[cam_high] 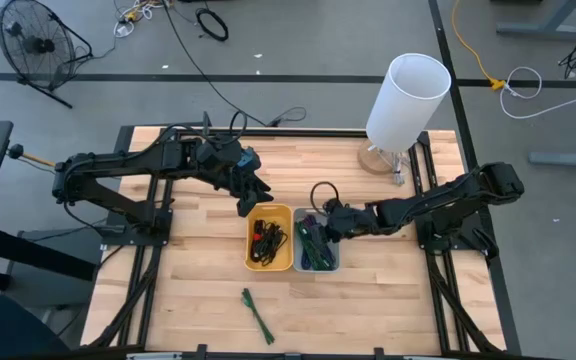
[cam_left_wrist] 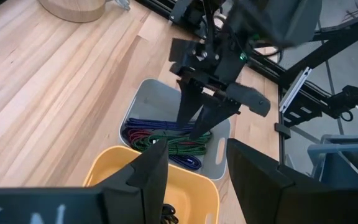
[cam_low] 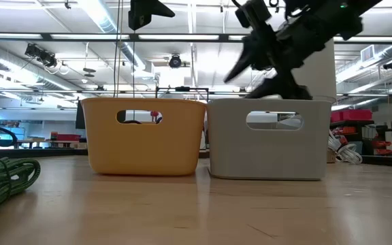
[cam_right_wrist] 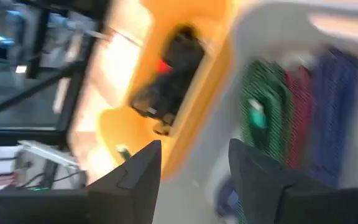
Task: Pick & Place USB Port
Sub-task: Put the black green charger cable into the gray bin
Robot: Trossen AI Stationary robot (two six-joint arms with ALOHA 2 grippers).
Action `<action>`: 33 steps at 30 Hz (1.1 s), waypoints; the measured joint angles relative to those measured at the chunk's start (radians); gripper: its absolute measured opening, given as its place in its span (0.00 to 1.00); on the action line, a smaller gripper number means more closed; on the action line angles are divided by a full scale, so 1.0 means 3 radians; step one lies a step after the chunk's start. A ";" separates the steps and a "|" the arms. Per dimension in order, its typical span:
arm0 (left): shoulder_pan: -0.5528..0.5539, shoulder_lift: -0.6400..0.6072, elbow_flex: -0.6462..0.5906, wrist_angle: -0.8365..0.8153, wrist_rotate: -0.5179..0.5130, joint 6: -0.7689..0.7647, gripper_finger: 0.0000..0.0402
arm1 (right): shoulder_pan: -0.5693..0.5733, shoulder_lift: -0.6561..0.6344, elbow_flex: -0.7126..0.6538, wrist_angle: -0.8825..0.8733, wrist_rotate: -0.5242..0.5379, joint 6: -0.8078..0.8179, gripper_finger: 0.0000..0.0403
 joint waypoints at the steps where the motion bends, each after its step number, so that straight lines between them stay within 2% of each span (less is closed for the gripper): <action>1: 0.0000 0.0000 0.0000 -0.0001 0.0001 0.0000 0.42 | -0.0037 0.0000 0.0000 0.0105 -0.0055 -0.0068 0.47; 5: -0.0006 0.0000 0.0000 0.0000 0.0048 -0.0001 0.42 | -0.0164 0.0000 0.0000 0.0625 -0.0371 -0.0336 0.47; 9: -0.0006 0.0000 -0.0001 0.0000 0.0066 -0.0003 0.42 | -0.0252 0.0000 0.0000 0.1412 -0.0642 -0.0673 0.47; 13: -0.0006 0.0000 -0.0001 0.0000 0.0065 -0.0003 0.42 | -0.0350 -0.0005 0.0000 0.2307 -0.0681 -0.1035 0.47; 17: -0.0006 0.0000 -0.0001 0.0001 0.0065 -0.0004 0.42 | -0.0453 -0.0005 0.0000 0.2838 -0.0682 -0.1212 0.47; 33: -0.0006 0.0001 -0.0003 0.0052 0.0065 0.0006 0.42 | -0.0560 -0.0005 0.0000 0.2918 -0.0776 -0.1364 0.47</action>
